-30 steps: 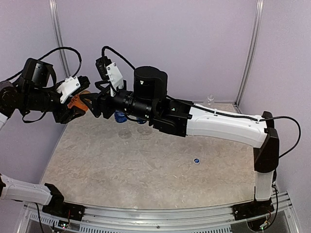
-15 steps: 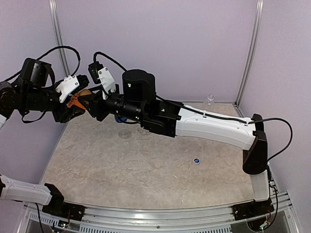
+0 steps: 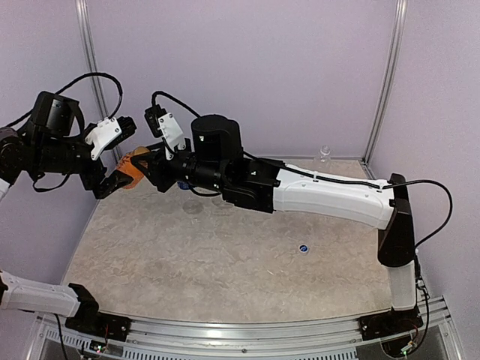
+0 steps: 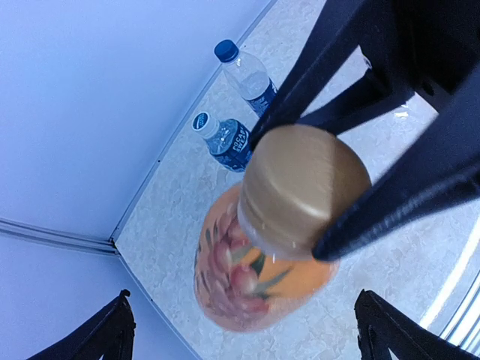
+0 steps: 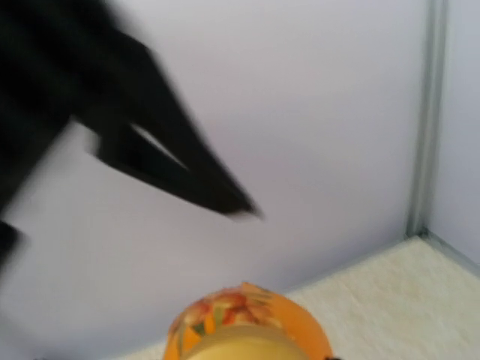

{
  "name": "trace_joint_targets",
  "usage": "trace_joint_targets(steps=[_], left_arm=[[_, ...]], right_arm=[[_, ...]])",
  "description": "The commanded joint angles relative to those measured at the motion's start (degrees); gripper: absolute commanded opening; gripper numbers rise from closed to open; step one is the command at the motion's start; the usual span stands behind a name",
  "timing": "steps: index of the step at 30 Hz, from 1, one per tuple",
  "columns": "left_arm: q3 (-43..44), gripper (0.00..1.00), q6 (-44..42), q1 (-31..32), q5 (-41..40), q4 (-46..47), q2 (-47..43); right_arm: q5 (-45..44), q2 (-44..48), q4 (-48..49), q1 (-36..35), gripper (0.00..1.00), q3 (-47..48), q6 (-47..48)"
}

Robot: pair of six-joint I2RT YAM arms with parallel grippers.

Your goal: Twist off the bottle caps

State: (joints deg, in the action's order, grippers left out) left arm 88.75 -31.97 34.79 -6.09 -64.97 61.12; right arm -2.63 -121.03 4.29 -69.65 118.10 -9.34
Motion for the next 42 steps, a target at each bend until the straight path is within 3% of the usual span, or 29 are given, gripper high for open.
trace_joint_targets(steps=[1, 7, 10, 14, 16, 20, 28, 37, 42], left_arm=[[2.3, 0.99, 4.3, -3.1, 0.4, -5.8, 0.2], [7.2, 0.99, 9.1, -20.3, 10.4, -17.2, 3.1], [4.9, 0.99, 8.4, -23.1, 14.6, -15.6, 0.1], [-2.9, 0.99, 2.9, -20.9, 24.8, -7.0, -10.5], [-7.4, 0.96, -0.7, -18.0, 26.0, -2.0, -17.0], [-13.6, 0.94, -3.5, -10.9, 23.0, 5.5, -21.1], [-20.8, 0.99, -4.1, 3.3, 13.5, 13.5, -19.1], [-23.5, 0.98, -2.9, 3.6, 9.8, 18.2, -16.5], [-26.5, 0.90, -5.6, 3.6, 8.8, 19.4, -16.8]], right_arm=[[-3.5, 5.2, 0.7, 2.8, 0.00, -4.4, -3.3], [-5.7, 7.4, 1.7, 4.5, 0.00, -8.4, -5.2], [-4.8, 8.7, 3.6, 4.5, 0.00, -11.2, -7.4], [-0.7, 10.9, 9.8, 4.0, 0.00, -16.9, -12.6], [0.7, 12.1, 14.2, 3.1, 0.00, -20.2, -14.0], [2.4, 13.7, 21.5, 1.7, 0.00, -25.7, -19.4], [6.5, 13.8, 27.6, -0.6, 0.00, -28.3, -24.8], [7.0, 13.5, 29.2, -1.7, 0.00, -28.8, -25.7], [6.6, 13.3, 29.0, -1.7, 0.00, -28.6, -25.3]])
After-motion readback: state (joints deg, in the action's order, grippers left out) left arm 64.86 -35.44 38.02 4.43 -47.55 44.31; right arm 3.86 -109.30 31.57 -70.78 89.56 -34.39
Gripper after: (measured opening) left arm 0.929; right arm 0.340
